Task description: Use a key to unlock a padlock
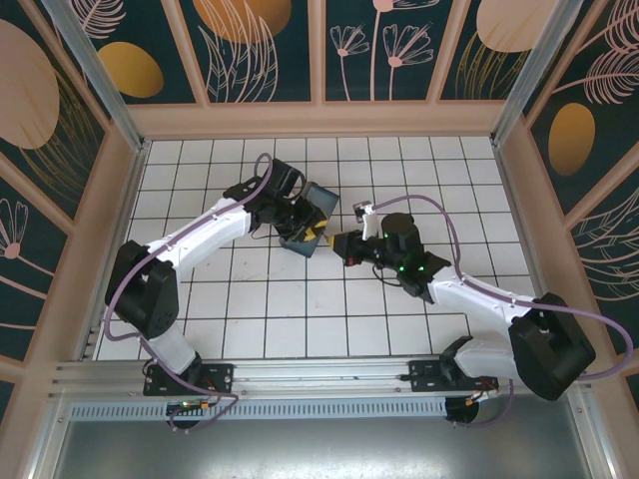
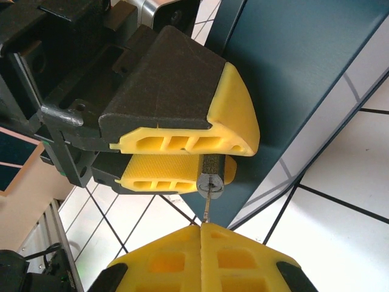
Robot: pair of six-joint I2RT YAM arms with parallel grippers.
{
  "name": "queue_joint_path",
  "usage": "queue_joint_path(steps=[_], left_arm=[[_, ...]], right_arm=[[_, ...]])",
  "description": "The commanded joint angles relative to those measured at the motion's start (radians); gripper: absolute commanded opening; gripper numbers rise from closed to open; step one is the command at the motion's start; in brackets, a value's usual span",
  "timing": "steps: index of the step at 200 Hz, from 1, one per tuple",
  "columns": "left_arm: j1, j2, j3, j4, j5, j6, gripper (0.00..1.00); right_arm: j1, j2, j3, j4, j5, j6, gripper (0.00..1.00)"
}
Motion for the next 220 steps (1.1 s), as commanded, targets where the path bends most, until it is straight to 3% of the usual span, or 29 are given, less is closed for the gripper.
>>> queue_joint_path(steps=[1,46,90,122,163,220], left_arm=[[-0.03,0.008,0.029,-0.042,0.056,0.036,0.24],[-0.03,0.008,0.033,-0.01,0.083,0.017,0.24],[-0.03,0.007,0.022,0.011,0.102,0.01,0.24],[-0.03,0.007,0.015,0.013,0.097,0.007,0.24],[-0.023,-0.019,-0.044,0.129,0.128,-0.089,0.24],[-0.014,-0.037,-0.068,0.153,0.125,-0.126,0.24]], right_arm=[[-0.012,0.027,0.071,0.114,-0.023,-0.002,0.0],[-0.027,0.054,0.087,0.162,-0.045,0.039,0.0],[-0.096,0.077,-0.025,0.487,-0.197,0.3,0.0],[-0.076,0.073,0.014,0.347,-0.146,0.223,0.0],[-0.047,0.078,0.008,0.331,-0.084,0.202,0.0],[-0.034,0.114,-0.018,0.381,-0.078,0.252,0.0]])
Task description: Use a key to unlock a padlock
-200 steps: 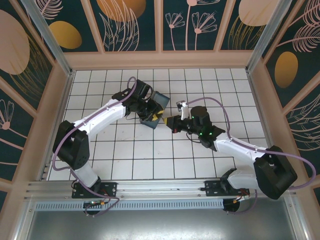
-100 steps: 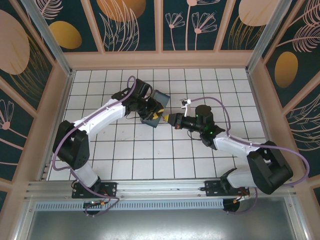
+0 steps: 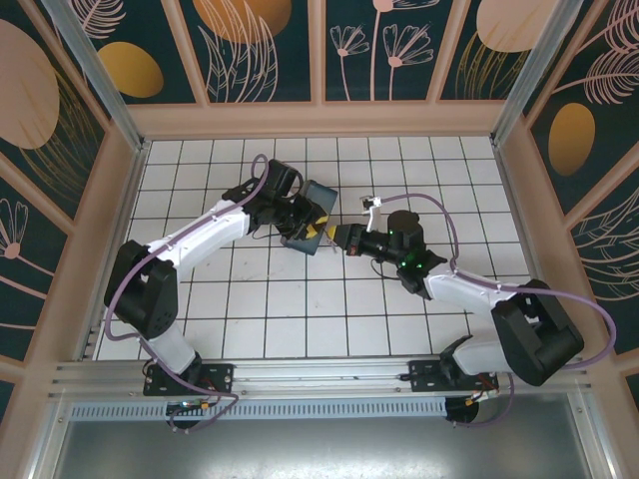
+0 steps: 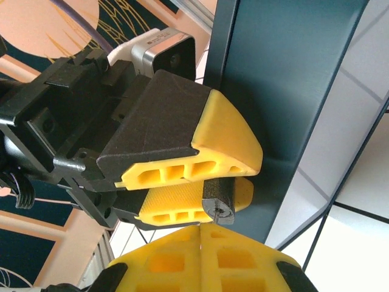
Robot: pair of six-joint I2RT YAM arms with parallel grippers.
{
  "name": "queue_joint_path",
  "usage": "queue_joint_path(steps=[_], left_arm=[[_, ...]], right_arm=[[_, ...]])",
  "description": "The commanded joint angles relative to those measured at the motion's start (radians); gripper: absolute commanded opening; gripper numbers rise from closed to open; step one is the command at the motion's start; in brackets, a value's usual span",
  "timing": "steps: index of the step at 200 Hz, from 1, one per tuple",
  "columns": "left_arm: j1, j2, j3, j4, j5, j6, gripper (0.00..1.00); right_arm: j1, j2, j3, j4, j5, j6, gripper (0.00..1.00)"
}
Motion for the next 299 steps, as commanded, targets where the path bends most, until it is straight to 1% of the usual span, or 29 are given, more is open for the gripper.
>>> queue_joint_path(steps=[1,25,45,95,109,124,136,142,147,158,163,183,211,244,265,287,299], left_arm=[[-0.026,-0.029,-0.022,0.05,0.106,-0.038,0.24],[-0.019,-0.039,-0.034,0.069,0.105,-0.06,0.24],[-0.014,-0.05,-0.055,0.092,0.103,-0.086,0.23],[0.01,-0.073,-0.076,0.096,0.087,-0.112,0.23],[0.016,-0.075,-0.072,0.086,0.076,-0.104,0.23],[0.031,-0.073,-0.06,0.049,0.058,-0.067,0.23],[0.04,-0.063,-0.033,0.011,0.043,-0.01,0.23],[0.041,-0.047,-0.003,-0.035,0.029,0.036,0.24],[0.04,-0.031,0.034,-0.079,0.009,0.082,0.25],[0.042,0.012,0.114,-0.196,-0.039,0.172,0.26],[0.042,0.016,0.136,-0.222,-0.055,0.198,0.26],[0.042,0.064,0.149,-0.22,-0.041,0.211,0.28],[0.041,0.106,0.213,-0.254,-0.08,0.231,0.29],[0.04,0.166,0.359,-0.412,-0.162,0.338,0.29],[0.034,0.165,0.401,-0.507,-0.219,0.405,0.29],[0.02,0.166,0.446,-0.62,-0.335,0.489,0.29],[0.018,0.146,0.414,-0.624,-0.334,0.503,0.3]], right_arm=[[0.024,0.019,0.017,0.123,0.013,0.018,0.0],[0.024,0.024,0.017,0.125,-0.001,0.027,0.0],[0.023,0.025,0.013,0.124,-0.002,0.039,0.02],[0.021,0.024,-0.003,0.126,0.008,0.051,0.03],[0.01,0.012,-0.015,0.122,0.012,0.054,0.05],[-0.021,-0.026,-0.041,0.106,0.013,0.066,0.08],[-0.055,-0.064,-0.065,0.063,0.0,0.066,0.1],[-0.056,-0.081,-0.077,0.035,-0.01,0.061,0.12],[-0.092,-0.093,-0.085,0.004,-0.015,0.059,0.13],[-0.124,-0.119,-0.112,-0.061,-0.015,0.056,0.15],[-0.137,-0.132,-0.126,-0.085,-0.015,0.057,0.16],[-0.176,-0.176,-0.181,-0.146,-0.018,0.074,0.18],[-0.182,-0.211,-0.184,-0.186,-0.015,0.089,0.18],[-0.181,-0.205,-0.115,-0.229,-0.017,0.067,0.19],[-0.181,-0.19,-0.067,-0.249,-0.018,0.048,0.19],[-0.181,-0.185,-0.049,-0.247,-0.02,0.044,0.19],[-0.175,-0.18,-0.047,-0.226,-0.039,0.046,0.19]])
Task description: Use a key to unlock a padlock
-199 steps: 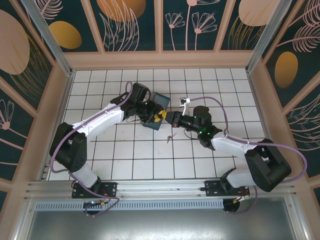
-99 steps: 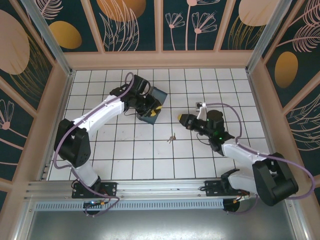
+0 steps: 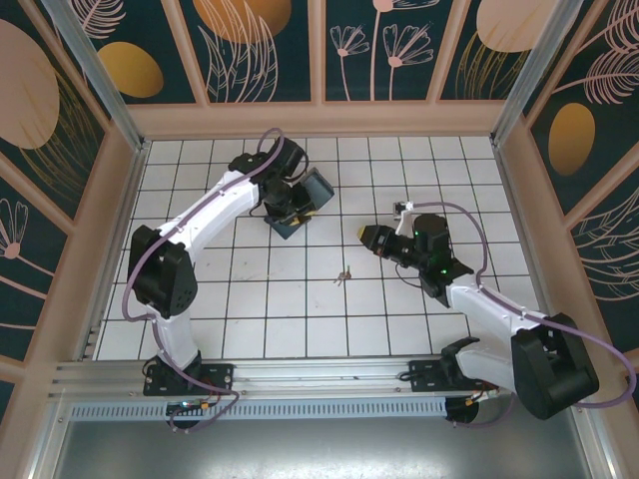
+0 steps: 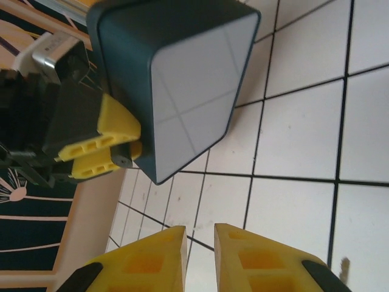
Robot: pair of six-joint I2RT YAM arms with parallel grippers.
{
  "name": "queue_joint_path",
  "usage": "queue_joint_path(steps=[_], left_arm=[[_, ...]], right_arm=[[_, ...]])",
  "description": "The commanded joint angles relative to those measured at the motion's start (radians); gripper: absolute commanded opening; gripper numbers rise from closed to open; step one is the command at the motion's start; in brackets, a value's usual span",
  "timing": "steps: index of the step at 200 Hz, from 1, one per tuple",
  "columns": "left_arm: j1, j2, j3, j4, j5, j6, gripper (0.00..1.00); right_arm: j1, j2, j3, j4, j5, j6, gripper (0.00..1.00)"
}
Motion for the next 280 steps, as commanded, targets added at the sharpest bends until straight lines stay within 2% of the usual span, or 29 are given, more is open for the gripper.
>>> queue_joint_path(steps=[1,36,44,59,86,115,143,209,280], left_arm=[[-0.009,-0.031,0.011,-0.115,-0.096,0.11,0.3],[-0.01,-0.064,-0.081,-0.016,-0.004,0.065,0.29],[-0.01,-0.069,-0.083,-0.006,-0.013,0.061,0.29],[-0.009,-0.066,-0.076,-0.013,-0.053,0.073,0.3],[-0.009,-0.041,-0.095,0.007,-0.073,0.1,0.3],[-0.009,-0.039,-0.159,0.063,-0.067,0.1,0.3],[-0.009,-0.039,-0.18,0.121,-0.05,0.107,0.3],[-0.008,-0.046,-0.179,0.151,-0.03,0.126,0.3],[-0.007,-0.059,-0.187,0.16,-0.018,0.147,0.3]], right_arm=[[0.003,0.01,0.03,0.013,-0.036,-0.02,0.19],[0.085,0.078,0.026,0.06,-0.045,-0.03,0.2],[0.086,0.093,0.012,0.047,-0.021,-0.002,0.22],[0.09,0.102,-0.016,-0.014,0.059,0.028,0.32],[0.102,0.101,-0.057,-0.092,0.115,0.042,0.35],[0.11,0.167,-0.083,-0.088,0.111,0.044,0.36],[0.171,0.215,-0.093,-0.09,0.14,0.063,0.39],[0.235,0.331,0.007,-0.225,0.27,0.059,0.4],[0.254,0.455,0.078,-0.257,0.346,0.073,0.38]])
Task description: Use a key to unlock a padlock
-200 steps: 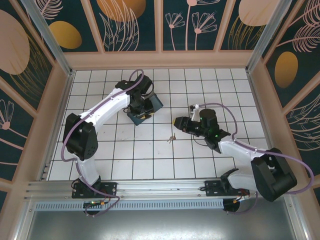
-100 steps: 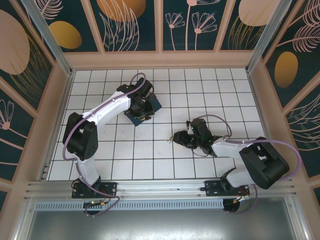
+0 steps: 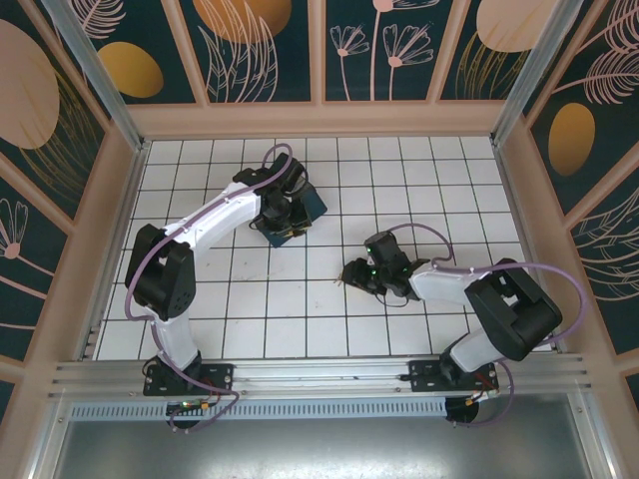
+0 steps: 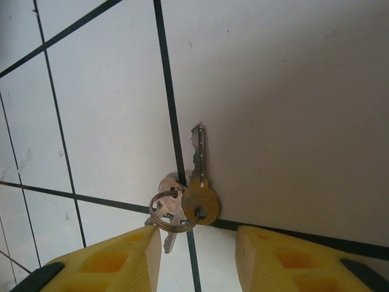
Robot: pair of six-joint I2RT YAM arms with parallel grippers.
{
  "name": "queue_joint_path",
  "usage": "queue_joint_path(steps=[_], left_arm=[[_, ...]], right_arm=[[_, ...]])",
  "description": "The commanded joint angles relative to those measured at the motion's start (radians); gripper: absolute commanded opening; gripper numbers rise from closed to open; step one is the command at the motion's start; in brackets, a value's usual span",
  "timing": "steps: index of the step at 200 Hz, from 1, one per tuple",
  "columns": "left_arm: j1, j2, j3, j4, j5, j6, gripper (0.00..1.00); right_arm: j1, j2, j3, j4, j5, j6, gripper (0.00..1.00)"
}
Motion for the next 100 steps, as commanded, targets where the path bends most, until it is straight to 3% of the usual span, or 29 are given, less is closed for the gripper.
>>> queue_joint_path(steps=[1,63,100], left_arm=[[-0.003,-0.042,-0.008,0.034,0.011,0.03,0.3],[-0.004,-0.033,-0.037,-0.005,-0.074,0.074,0.32],[-0.009,-0.048,-0.099,0.037,-0.12,0.06,0.32]], right_arm=[[0.016,0.093,0.012,0.034,0.104,0.004,0.38],[0.041,0.196,0.152,-0.055,0.158,-0.051,0.35],[0.041,0.23,0.194,-0.097,0.181,-0.079,0.28]])
